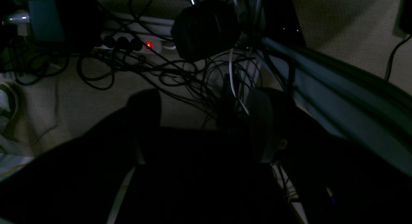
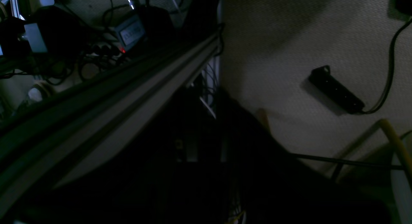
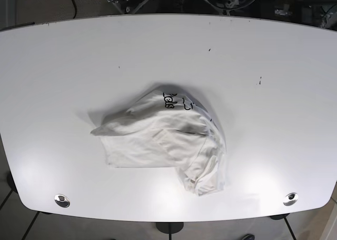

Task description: Fold the T-shirt properly

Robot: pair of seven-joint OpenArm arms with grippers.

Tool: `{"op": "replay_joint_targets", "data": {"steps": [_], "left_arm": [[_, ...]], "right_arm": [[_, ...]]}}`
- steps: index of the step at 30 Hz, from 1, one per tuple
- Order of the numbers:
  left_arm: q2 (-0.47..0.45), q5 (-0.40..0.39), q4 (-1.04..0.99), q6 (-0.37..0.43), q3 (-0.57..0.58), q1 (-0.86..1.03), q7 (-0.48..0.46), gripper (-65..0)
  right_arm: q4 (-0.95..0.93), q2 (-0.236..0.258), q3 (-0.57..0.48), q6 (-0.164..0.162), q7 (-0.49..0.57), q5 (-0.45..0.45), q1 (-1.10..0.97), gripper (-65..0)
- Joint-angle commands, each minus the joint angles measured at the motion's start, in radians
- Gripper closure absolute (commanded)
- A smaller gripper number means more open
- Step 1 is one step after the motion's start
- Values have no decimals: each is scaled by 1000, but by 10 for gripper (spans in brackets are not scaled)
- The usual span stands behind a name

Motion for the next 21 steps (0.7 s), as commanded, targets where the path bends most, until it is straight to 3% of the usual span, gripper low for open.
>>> {"op": "replay_joint_targets", "data": {"steps": [1,3,16,21], "left_arm": [[0,-1,52,6,1,50,-19,-399],[3,-6,38,0,6,34,-28,-389],[3,-13,47,1,3,67,-42,-389],[1,-13,47,3,0,123,-191,-389]], "right_arm": [[4,15,0,0,6,-11,-19,-83],[-3,11,8,-11,22,-16,-20,-87],[3,11,9,-11,47,-16,-52,-82],[34,12,9,-13,76,-16,-105,-82]]}}
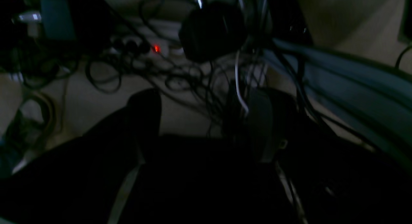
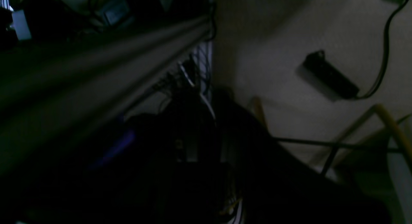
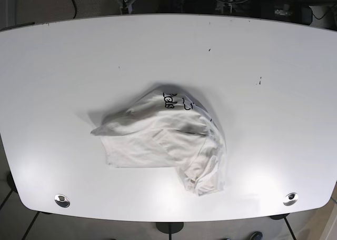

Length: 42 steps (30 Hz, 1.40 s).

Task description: Fold the T-shirt properly

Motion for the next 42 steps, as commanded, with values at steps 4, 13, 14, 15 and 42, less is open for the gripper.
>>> {"op": "replay_joint_targets", "data": {"steps": [4,13,14,15,42], "left_arm": [[-5,-5,7,0,-1,79,-124,-389],[-5,-6,7,0,-1,224,-357,-389],[-7,-6,7,0,-1,242,-385,-389],[-8,-6,12,0,-1,262,-418,-389],[30,-247,1222,-91,66,943,-239,-389]], "right_arm": [[159,39,2,-6,15,2,-113,-82],[484,108,3,-61,13,10,-348,-81],[516,110,5,-61,13,7,-374,-81],[550,117,5,-61,13,5,-397,-81],[1231,197,238,-58,12,3,-866,-79]]}}
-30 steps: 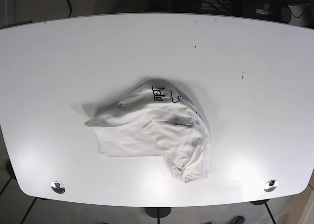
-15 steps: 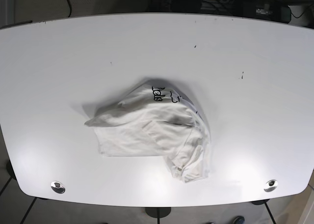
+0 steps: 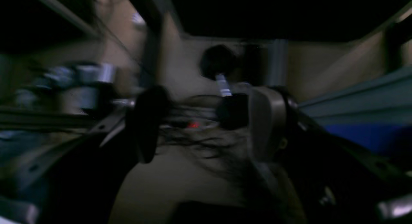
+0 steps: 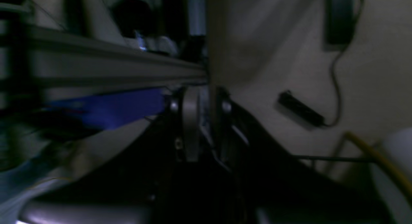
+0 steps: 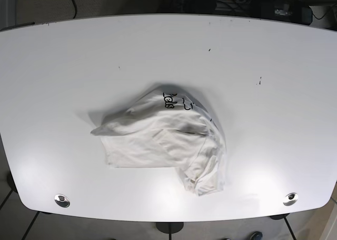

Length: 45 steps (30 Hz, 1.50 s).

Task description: Fold the T-shirt properly

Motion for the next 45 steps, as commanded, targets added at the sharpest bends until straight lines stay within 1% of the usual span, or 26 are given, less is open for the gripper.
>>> {"op": "replay_joint_targets", "data": {"steps": [1,3,5,8,10,12,14,18,19,23,24,26,28,31,32,33,34,35,37,38,39,40,41,42,43,45], "left_arm": [[-11,-71,110,-30,-4,63,58,-389],[-11,-120,230,-64,-33,99,158,-389],[-5,-121,317,-81,-71,109,227,-389],[-5,-126,426,-85,-105,115,345,-389],[-5,-126,483,-85,-139,108,402,-389],[-5,-126,511,-85,-168,103,428,-389],[-5,-127,537,-85,-186,76,434,-389],[-3,-127,544,-85,-200,7,434,-389],[-6,-127,543,-85,-200,-26,434,-389],[-8,-127,540,-85,-202,-170,434,-389],[-5,-124,540,-85,-202,-242,434,-389],[-5,-121,537,-85,-196,-336,443,-389],[-8,-121,537,-85,-196,-417,511,-389],[-11,-120,535,-87,-202,-552,661,-389],[-11,-120,534,-87,-203,-586,704,-389],[-13,-120,528,-87,-203,-610,743,-389],[-28,-123,514,-88,-197,-647,775,-390],[-43,-126,506,-96,-194,-673,790,-390],[-57,-126,492,-141,-188,-710,813,-390],[-59,-123,491,-160,-200,-722,821,-390],[-60,-123,489,-165,-205,-725,821,-392],[-60,-123,488,-165,-205,-727,821,-404],[-60,-126,488,-165,-205,-727,821,-450],[-60,-126,489,-165,-205,-727,821,-479],[-60,-126,489,-165,-209,-727,821,-501],[-59,-126,489,-165,-209,-724,819,-482]], "right_arm": [[56,9,31,0,13,3,-57,-79],[133,9,42,1,13,3,-104,-79],[196,12,42,0,13,3,-137,-79],[280,48,43,-6,13,10,-173,-79],[335,52,51,-8,13,12,-180,-79],[380,48,102,-8,13,12,-184,-79],[411,48,134,-8,13,12,-175,-79],[447,48,191,-6,13,12,-91,-79],[447,48,200,-2,13,10,-41,-79],[444,49,200,1,13,4,74,-86],[444,49,197,1,13,6,126,-86],[446,48,195,1,-35,6,207,-87],[447,48,195,3,-88,4,282,-89],[446,48,195,3,-177,4,393,-90],[446,48,194,3,-210,4,434,-109],[446,48,194,3,-242,4,473,-152],[446,46,194,3,-280,4,532,-246],[446,46,191,3,-300,4,574,-312],[444,48,152,3,-348,4,664,-417],[443,54,126,3,-392,4,729,-460],[434,54,103,3,-448,3,802,-484],[415,54,85,4,-487,3,856,-493],[385,54,43,6,-538,3,942,-504],[357,54,8,17,-561,3,996,-507],[306,52,-50,60,-576,3,1072,-504],[220,46,-135,112,-581,4,1169,-507]]}}
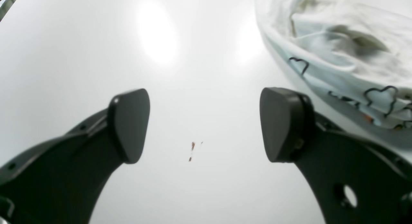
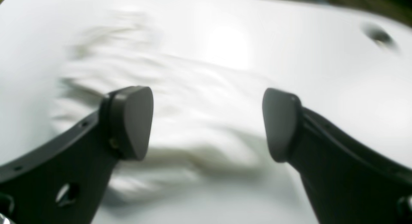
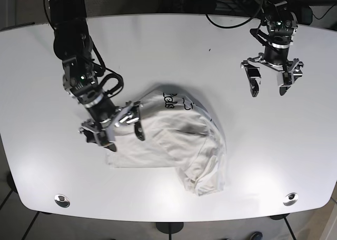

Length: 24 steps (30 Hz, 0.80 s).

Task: Fold the T-shirt properly
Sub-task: 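Lower the right gripper onto the crumpled shirt and pinch the fabric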

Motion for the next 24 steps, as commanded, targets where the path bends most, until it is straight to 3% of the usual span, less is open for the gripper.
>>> {"op": "replay_joint_targets", "data": {"steps": [1,3,4,8,11,16,20,22,24], "left_arm": [[-1,-11,18,0,-5,2,-27,-474],[2,-9,18,0,-5,5,-27,-471],[2,-8,18,0,-5,14,-27,-471],[2,-8,23,0,-7,28,-27,-471],[2,-8,23,0,-7,39,-27,-471],[2,-8,23,0,-7,40,-27,-471],[2,-9,23,0,-7,42,-27,-471],[2,-9,23,0,-7,42,-27,-471],[2,-11,21,0,-7,42,-27,-471]], "right_arm": [[-73,3,-70,42,19,10,102,-506],[-177,-8,-160,97,19,13,193,-504],[-254,-40,-215,134,19,6,252,-503],[-487,-136,-272,228,21,3,383,-503],[-623,-195,-292,266,22,3,449,-503],[-858,-269,-295,283,108,3,515,-503],[-1044,-281,-364,277,258,1,539,-498],[-1078,-284,-367,277,311,1,538,-433],[-1082,-287,-367,277,323,1,535,-290]]}}
